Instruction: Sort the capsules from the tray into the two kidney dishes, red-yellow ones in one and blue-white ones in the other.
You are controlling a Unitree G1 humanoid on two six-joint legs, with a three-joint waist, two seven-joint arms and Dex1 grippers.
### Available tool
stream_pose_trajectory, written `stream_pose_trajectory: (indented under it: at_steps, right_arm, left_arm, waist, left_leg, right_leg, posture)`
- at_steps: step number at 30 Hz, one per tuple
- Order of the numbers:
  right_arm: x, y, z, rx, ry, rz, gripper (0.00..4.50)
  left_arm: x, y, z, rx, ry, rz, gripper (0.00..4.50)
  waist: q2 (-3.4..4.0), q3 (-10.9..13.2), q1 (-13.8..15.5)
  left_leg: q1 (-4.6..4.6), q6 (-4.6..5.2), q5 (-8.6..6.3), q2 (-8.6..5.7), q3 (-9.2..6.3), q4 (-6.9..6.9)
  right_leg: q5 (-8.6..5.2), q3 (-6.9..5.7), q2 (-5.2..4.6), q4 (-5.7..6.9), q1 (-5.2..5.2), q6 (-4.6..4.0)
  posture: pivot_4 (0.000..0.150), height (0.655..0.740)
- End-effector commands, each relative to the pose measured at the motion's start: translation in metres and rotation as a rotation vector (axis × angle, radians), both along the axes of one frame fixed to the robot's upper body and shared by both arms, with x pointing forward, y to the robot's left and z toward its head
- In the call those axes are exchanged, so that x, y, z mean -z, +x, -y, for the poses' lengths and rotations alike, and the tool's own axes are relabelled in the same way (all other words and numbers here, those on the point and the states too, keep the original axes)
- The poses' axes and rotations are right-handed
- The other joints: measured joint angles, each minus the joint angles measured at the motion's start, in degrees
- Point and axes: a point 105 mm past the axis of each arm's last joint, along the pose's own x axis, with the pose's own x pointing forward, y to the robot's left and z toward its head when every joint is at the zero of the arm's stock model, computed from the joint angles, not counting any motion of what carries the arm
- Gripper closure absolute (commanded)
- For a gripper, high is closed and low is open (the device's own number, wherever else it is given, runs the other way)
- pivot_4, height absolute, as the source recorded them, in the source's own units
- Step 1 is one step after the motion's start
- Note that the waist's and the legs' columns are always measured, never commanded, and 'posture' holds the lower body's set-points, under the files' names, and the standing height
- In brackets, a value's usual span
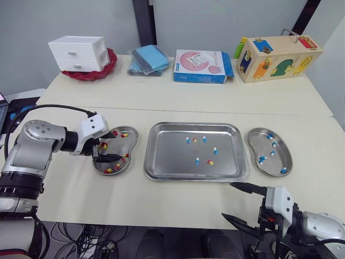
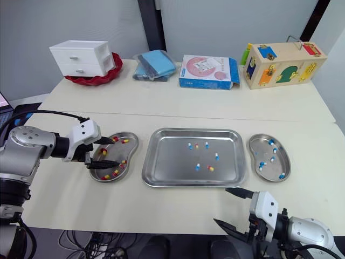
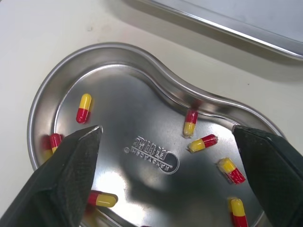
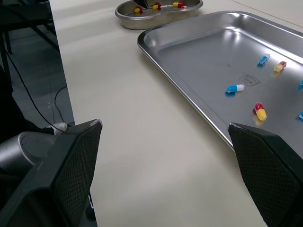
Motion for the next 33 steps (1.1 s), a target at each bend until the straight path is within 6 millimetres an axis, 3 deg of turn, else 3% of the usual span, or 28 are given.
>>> stream_pose_trajectory:
  at_steps: [1, 4, 9, 14, 26, 33]
  right_arm:
    - [-0.012, -0.002, 0.008, 0.007, 0.008, 0.014, 0.0]
    - [-0.005, -0.008, 0.017, -0.009, -0.045, -0.016, 0.0]
    - [0.0, -0.007, 0.036, 0.025, -0.081, -0.055, 0.0]
    - [0.001, -0.003, 0.048, 0.031, -0.112, -0.065, 0.0]
    - [0.003, -0.003, 0.05, 0.062, -0.098, -0.06, 0.0]
    - [-0.004, -0.008, 0.049, 0.121, -0.065, -0.044, 0.0]
  left_arm:
    - [-0.023, -0.003, -0.042, -0.135, 0.043, 0.056, 0.02]
    - [-0.031, -0.013, -0.081, -0.262, 0.084, 0.055, 0.02]
    - [-0.034, -0.03, -0.125, -0.405, 0.132, 0.051, 0.02]
    - [-0.037, -0.034, -0.148, -0.485, 0.166, 0.083, 0.02]
    - [-0.035, -0.027, -0.141, -0.428, 0.179, 0.087, 0.02]
    - [-0.034, -0.009, -0.099, -0.234, 0.143, 0.09, 0.02]
  waist:
    - [0.0, 0.0, -0.08]
    - [0.0, 0.0, -0.65]
    - [0.03, 0.02, -0.56]
    - [0.01, 0.01, -0.34]
    - [0.02, 0.01, -0.4]
    - [0.02, 0.01, -0.12]
  left_leg:
    - [0.0, 0.0, 0.0, 0.0, -0.01, 0.0]
    - [0.01, 0.0, 0.0, 0.01, 0.0, -0.05]
    - [0.02, 0.0, 0.0, 0.0, 0.01, -0.04]
    - [0.06, 0.0, 0.0, 0.0, -0.01, -0.05]
    - [0.04, 0.0, 0.0, 0.01, -0.02, -0.05]
    - [0.05, -0.01, 0.0, 0.01, -0.03, -0.04]
  right_leg:
    - [0.0, 0.0, 0.0, 0.0, 0.0, 0.0]
    - [-0.02, 0.0, 0.02, 0.01, -0.03, -0.03]
    - [-0.04, -0.02, 0.0, 0.03, -0.01, -0.07]
    - [-0.05, -0.06, 0.02, 0.07, -0.01, -0.07]
    - [-0.05, -0.07, 0.02, 0.08, -0.01, -0.08]
    - [-0.05, -0.07, 0.02, 0.08, 0.01, -0.08]
  posture:
    - [0.15, 0.74]
    - [0.15, 0.74]
    - [0.15, 0.74]
    - [0.15, 0.74]
    - [0.15, 0.74]
    - [0.15, 0.74]
